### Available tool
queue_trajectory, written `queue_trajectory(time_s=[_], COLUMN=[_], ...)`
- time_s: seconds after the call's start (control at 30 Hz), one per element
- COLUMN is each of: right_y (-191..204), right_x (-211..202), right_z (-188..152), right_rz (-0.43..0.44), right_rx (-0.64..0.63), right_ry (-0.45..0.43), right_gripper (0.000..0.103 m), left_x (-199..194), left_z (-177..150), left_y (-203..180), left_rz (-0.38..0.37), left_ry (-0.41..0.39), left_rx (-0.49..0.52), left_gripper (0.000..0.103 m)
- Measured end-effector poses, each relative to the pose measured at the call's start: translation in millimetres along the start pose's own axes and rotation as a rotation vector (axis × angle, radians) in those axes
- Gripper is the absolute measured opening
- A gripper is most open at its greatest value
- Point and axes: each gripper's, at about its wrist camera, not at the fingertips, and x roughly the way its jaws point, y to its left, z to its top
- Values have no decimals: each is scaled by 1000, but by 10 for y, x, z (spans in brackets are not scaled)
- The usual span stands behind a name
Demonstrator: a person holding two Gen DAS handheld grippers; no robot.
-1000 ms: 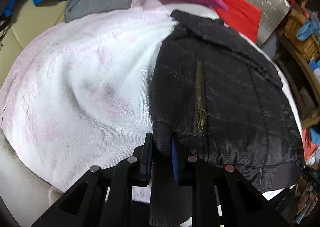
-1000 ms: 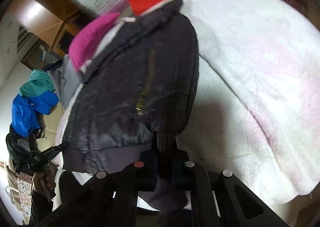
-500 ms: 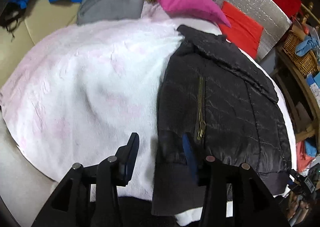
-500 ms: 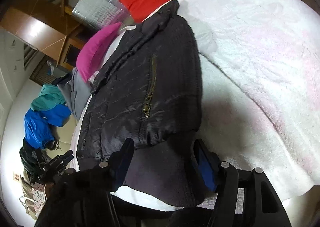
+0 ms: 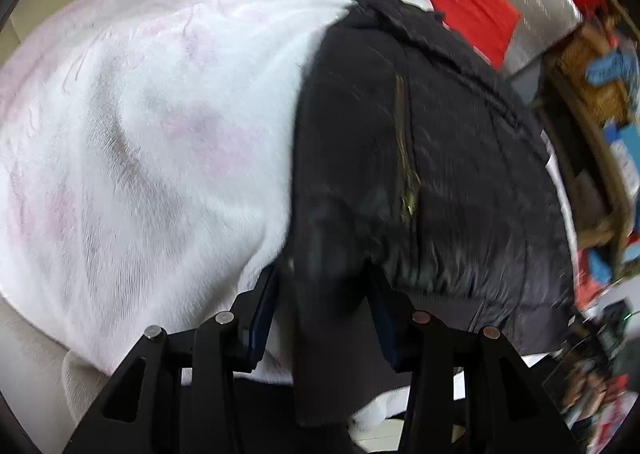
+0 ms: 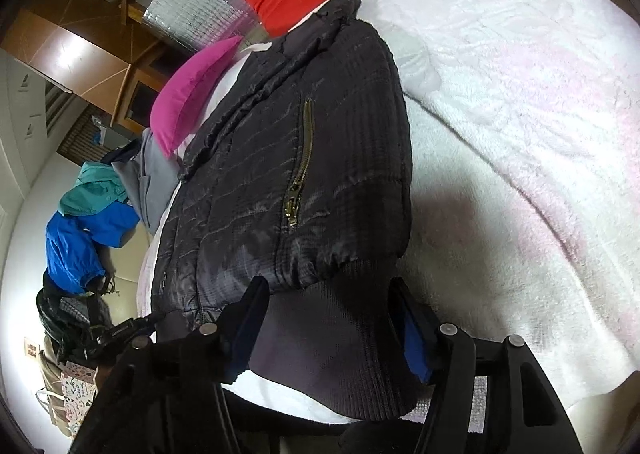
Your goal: Fold large clothes
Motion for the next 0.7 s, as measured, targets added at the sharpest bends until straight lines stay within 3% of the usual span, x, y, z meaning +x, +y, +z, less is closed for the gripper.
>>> queue_trajectory(time_s=[0.1,0.27,0.33,0.53,0.7], right_y=[3,-34,-39,-95,2], right_x=[7,1,-17,-23,-18], right_z=[0,21,24,23,44], right_rz=[-1,-2,-3,17,37], right_rx=[1,17,15,25,-9], right_ry=[-3,-6,-9,0,0], right_gripper=[64,64,64,65,62], left_x=[-66,-82,-151,-289,-419], left_z=[62,-6,-46,-109,-99], left_y=[128,181,219,315,37], left_rz=[-16,-3,41,-17,-100], left_ry=[-15,-48,-70,-50,-83], left_rx=[-37,-14,-22,-80,16], left_gripper=[48,48,55,54,53])
